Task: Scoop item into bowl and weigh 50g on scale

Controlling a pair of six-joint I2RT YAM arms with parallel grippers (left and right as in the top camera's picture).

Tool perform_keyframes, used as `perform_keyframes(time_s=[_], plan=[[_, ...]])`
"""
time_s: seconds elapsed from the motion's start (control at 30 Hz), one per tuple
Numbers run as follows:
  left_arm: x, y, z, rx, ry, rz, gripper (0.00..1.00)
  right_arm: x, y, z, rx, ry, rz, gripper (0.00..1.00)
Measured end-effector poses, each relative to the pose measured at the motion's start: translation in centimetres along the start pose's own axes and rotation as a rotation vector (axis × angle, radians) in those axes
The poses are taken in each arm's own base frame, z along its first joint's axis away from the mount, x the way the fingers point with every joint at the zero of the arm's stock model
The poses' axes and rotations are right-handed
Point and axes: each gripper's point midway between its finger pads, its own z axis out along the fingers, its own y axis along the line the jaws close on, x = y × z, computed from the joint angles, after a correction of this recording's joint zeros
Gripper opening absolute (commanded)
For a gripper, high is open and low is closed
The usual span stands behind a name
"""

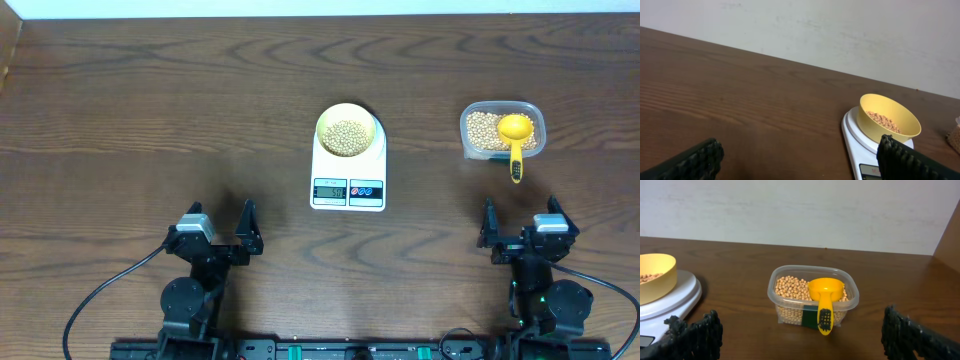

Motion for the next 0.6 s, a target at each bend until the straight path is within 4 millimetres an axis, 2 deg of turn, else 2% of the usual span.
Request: perform_keyframes(time_s=[0.6], plan=[[0.0, 0.01, 0.0, 0.0, 0.0, 0.0, 1.0, 0.0, 0.0, 0.0, 0.0, 0.0, 0.0, 0.99]])
